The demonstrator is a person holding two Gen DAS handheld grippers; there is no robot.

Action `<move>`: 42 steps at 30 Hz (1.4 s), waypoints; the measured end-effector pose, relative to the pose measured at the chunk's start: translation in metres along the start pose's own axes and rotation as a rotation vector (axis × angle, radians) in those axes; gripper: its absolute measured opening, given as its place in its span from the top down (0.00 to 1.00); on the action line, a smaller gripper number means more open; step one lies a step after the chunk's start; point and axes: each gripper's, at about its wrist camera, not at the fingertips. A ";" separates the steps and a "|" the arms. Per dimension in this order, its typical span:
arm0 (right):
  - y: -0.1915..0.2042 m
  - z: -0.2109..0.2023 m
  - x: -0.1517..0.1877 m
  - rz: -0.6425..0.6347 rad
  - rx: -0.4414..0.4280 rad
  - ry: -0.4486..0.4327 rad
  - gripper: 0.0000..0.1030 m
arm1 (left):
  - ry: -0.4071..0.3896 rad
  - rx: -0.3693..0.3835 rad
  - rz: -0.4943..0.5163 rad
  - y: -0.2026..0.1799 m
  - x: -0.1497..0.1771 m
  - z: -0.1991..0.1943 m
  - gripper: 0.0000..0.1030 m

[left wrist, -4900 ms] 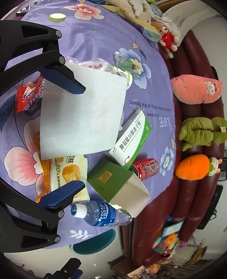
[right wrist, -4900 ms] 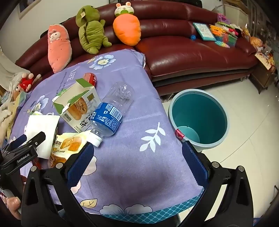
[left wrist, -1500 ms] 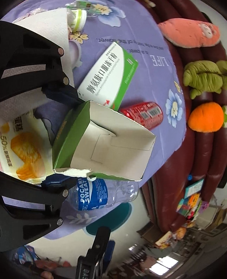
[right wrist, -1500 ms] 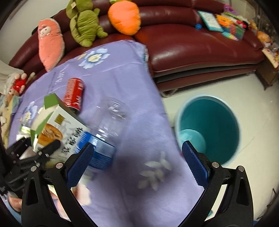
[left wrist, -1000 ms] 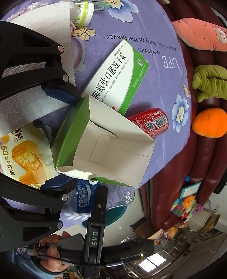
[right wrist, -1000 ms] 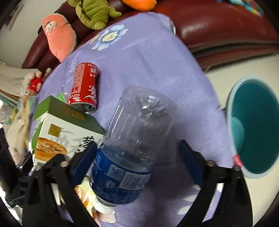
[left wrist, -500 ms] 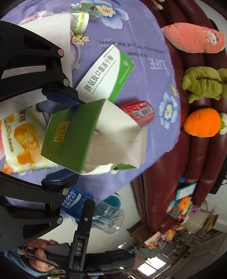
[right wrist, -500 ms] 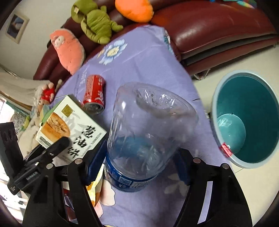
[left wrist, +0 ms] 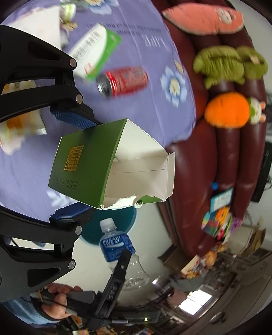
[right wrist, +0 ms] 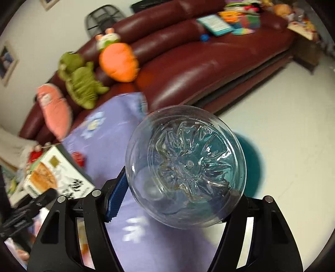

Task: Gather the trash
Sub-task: 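Carry bottle over teal bin and open right tool while left carries green box, then open left tool over teal bin to drop the green box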

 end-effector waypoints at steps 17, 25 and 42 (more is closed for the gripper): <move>-0.064 0.085 0.035 0.059 0.078 0.209 0.35 | 0.152 0.055 0.101 -0.068 0.006 0.110 0.37; -0.073 0.074 0.033 0.081 0.098 0.182 0.34 | 0.168 0.063 0.124 -0.079 0.010 0.119 0.37; -0.109 0.028 0.031 0.143 0.216 0.091 0.27 | 0.168 0.091 0.157 -0.111 0.009 0.142 0.31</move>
Point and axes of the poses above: each gripper's, at about its wrist camera, not at the fingertips, and z roughly the way its jaws point, y to its left, x to its underside, and after that the axes turned 13 degrees about -y, right-handed
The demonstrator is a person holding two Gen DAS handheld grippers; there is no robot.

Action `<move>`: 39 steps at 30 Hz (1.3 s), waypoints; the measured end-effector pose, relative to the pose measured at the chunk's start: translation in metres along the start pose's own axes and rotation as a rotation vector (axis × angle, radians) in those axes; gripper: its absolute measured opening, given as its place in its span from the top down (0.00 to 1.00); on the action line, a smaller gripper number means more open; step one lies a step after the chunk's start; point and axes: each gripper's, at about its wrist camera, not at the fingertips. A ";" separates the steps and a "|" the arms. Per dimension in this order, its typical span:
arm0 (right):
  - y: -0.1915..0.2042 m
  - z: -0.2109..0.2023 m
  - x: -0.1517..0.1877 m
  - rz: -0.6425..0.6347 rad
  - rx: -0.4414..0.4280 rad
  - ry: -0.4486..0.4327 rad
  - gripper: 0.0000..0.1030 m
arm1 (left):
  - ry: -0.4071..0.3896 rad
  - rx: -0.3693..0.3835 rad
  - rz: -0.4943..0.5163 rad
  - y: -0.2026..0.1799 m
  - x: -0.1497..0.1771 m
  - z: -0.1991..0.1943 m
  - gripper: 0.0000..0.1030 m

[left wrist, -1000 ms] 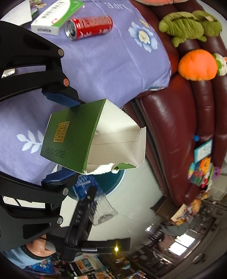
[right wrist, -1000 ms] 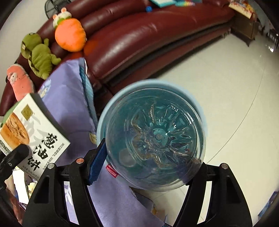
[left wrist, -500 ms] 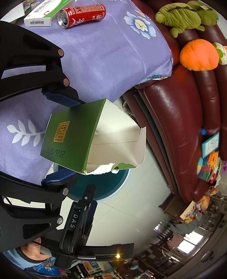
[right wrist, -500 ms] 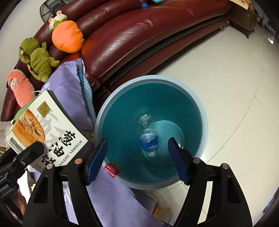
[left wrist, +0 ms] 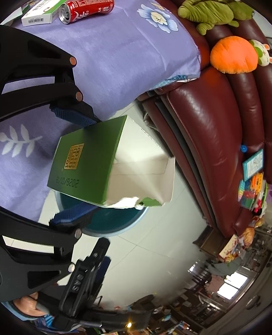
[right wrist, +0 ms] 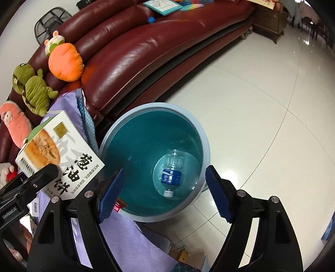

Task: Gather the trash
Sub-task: 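Open left tool over teal bin to drop the green box, then move left tool to white-green medicine box while right tool approaches red cola can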

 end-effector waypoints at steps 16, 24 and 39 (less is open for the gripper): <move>0.011 -0.021 0.003 -0.041 0.020 0.005 0.22 | -0.003 -0.064 -0.072 0.030 0.019 -0.028 0.18; 0.049 -0.041 0.008 -0.162 0.003 -0.024 0.22 | -0.029 -0.096 -0.128 0.060 0.034 -0.062 0.14; 0.159 -0.053 0.034 -0.346 -0.097 0.028 0.21 | -0.087 -0.260 -0.345 0.178 0.071 -0.145 0.13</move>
Point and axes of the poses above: each gripper's, at about its wrist camera, not at the fingertips, and z roughly the way its jaws point, y to its left, x to its underside, and after that the axes turned 13 degrees about -y, right-handed
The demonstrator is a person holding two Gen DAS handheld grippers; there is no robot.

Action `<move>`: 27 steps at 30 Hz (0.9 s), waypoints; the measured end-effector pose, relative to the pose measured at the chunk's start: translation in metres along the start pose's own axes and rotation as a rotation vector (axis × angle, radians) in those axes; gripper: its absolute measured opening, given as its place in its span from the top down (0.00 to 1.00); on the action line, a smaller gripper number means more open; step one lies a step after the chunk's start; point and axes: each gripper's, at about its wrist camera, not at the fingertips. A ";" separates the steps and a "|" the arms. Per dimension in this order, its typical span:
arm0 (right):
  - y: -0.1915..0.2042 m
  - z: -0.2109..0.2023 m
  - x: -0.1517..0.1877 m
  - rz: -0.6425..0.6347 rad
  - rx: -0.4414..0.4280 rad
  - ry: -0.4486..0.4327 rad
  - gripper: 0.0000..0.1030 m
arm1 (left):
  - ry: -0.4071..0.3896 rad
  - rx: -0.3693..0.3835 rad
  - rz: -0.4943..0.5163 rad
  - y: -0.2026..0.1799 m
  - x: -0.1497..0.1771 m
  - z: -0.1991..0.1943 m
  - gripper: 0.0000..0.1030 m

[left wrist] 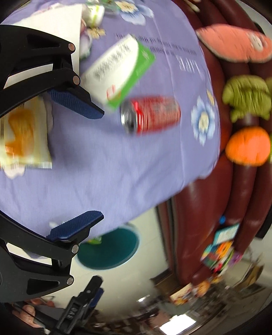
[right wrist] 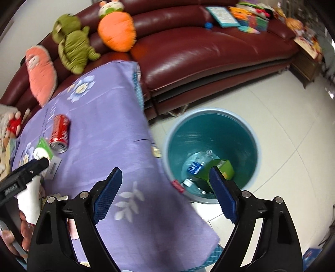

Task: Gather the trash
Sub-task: 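Move left tool to white-green medicine box while right tool approaches red cola can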

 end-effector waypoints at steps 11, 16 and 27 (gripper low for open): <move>0.086 0.029 -0.026 -0.206 -0.054 0.067 0.21 | 0.005 -0.150 -0.210 0.110 -0.007 -0.007 0.12; 0.132 0.045 -0.041 -0.280 -0.104 0.092 0.21 | 0.014 -0.195 -0.230 0.143 -0.013 0.005 0.12; 0.225 0.116 -0.061 -0.313 -0.286 0.172 0.21 | 0.065 -0.199 -0.293 0.189 -0.010 0.024 0.12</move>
Point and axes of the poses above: each gripper's, at about its wrist camera, not at the fingertips, and z roughly the way its jaws point, y to its left, x to its underside, and after that the axes turned 13 degrees about -y, right-handed
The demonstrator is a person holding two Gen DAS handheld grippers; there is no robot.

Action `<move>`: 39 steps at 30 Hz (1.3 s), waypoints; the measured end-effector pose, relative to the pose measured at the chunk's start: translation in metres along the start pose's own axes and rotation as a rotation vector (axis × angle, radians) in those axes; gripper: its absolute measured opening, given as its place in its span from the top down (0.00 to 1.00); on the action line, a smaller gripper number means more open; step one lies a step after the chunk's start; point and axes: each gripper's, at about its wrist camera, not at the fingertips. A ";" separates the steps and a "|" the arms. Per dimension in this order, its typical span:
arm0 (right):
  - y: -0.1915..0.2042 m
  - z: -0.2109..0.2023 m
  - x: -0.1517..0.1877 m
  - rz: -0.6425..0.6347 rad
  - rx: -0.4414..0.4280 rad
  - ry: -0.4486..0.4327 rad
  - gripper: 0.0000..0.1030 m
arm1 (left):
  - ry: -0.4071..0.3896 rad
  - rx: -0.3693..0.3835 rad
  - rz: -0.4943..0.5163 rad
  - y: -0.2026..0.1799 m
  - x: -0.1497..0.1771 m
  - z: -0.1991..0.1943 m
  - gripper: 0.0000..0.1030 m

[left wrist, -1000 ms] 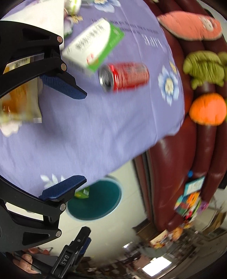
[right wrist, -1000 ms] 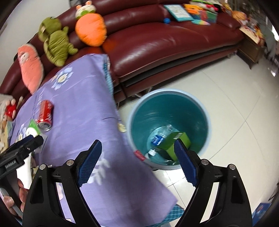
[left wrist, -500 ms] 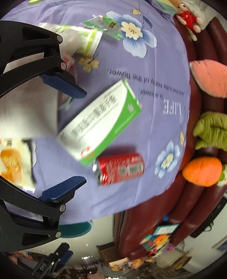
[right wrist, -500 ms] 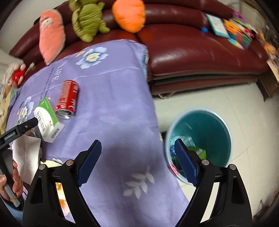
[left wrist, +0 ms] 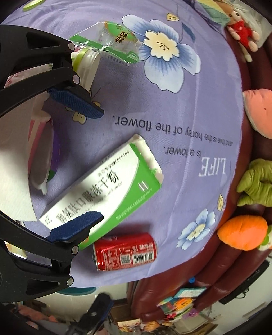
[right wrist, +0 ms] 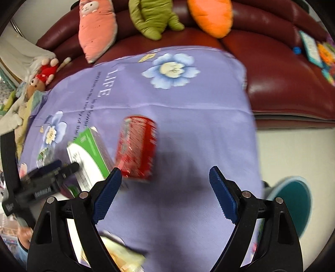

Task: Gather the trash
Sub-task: 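Move left tool to white-green medicine box while right tool approaches red cola can, then close left tool on medicine box while right tool closes on cola can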

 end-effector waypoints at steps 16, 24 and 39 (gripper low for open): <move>0.021 0.062 0.006 0.023 -0.171 0.093 0.46 | 0.024 -0.007 -0.031 0.008 -0.004 0.006 0.12; -0.021 0.019 0.025 0.055 -0.104 0.051 0.46 | 0.047 -0.016 -0.014 -0.034 0.001 0.010 0.12; -0.089 -0.033 0.091 0.151 -0.070 0.022 0.46 | 0.101 -0.160 0.027 -0.089 0.016 0.042 0.11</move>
Point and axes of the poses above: each gripper's, at about its wrist camera, not at the fingertips, and z roughly the way its jaws point, y to its left, x to its underside, and after that the axes turned 13 degrees about -y, right-handed
